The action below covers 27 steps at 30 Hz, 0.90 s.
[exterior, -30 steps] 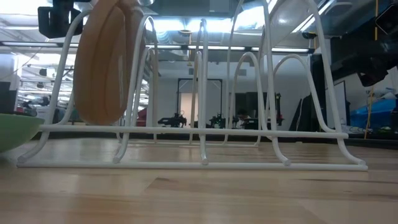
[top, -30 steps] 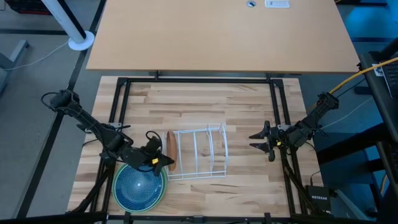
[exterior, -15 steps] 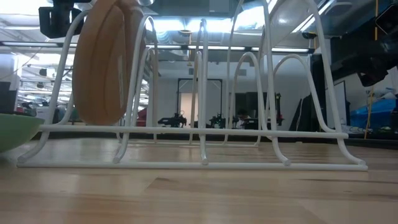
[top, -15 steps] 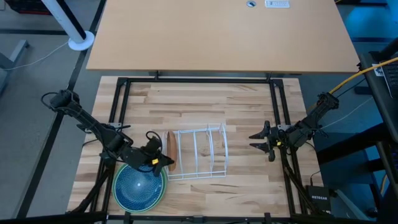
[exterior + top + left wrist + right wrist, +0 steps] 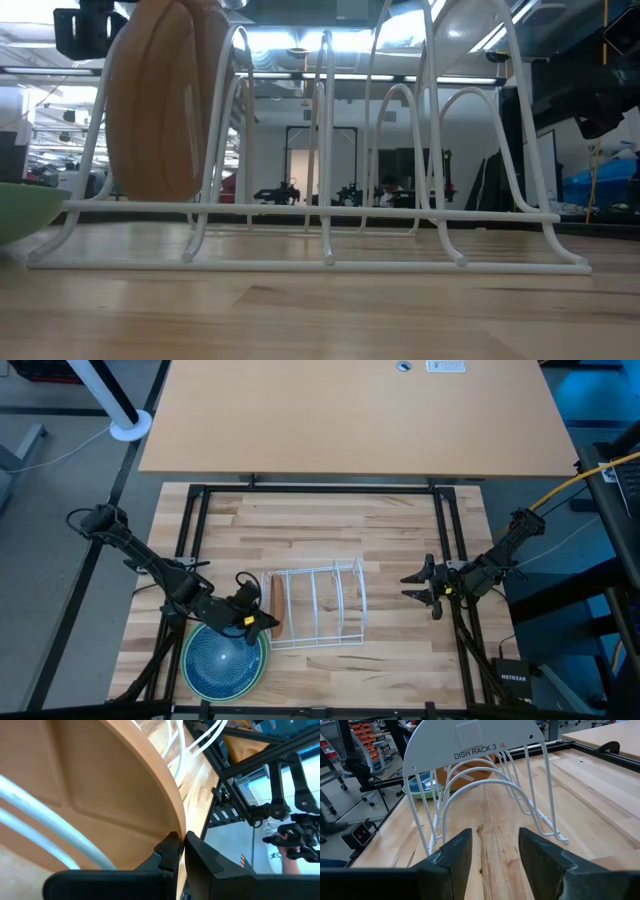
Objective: Sort dishes
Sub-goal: Put the brown plate into the dish rack
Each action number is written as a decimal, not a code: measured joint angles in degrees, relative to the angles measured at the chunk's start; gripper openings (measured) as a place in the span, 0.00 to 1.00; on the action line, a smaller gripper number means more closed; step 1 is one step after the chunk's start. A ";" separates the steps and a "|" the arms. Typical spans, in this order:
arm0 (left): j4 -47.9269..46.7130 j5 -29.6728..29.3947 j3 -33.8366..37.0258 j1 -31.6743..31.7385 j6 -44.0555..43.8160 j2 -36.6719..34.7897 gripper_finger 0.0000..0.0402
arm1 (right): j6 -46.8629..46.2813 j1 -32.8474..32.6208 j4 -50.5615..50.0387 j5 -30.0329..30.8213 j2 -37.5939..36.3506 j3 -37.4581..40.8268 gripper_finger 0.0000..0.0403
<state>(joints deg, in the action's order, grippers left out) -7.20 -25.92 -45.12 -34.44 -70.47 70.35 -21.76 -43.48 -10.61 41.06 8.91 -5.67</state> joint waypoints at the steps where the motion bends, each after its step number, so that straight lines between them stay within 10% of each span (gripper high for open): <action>1: -0.07 0.06 0.00 0.00 -0.42 0.00 0.04 | 0.00 0.00 0.02 -0.04 0.00 0.00 0.41; 27: -7.27 0.04 0.00 1.25 -7.57 0.00 0.04 | -0.02 0.00 0.00 -0.15 0.00 0.00 0.41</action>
<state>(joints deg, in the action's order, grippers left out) -14.46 -25.89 -45.12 -33.19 -78.03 70.35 -21.78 -43.48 -10.61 40.91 8.91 -5.67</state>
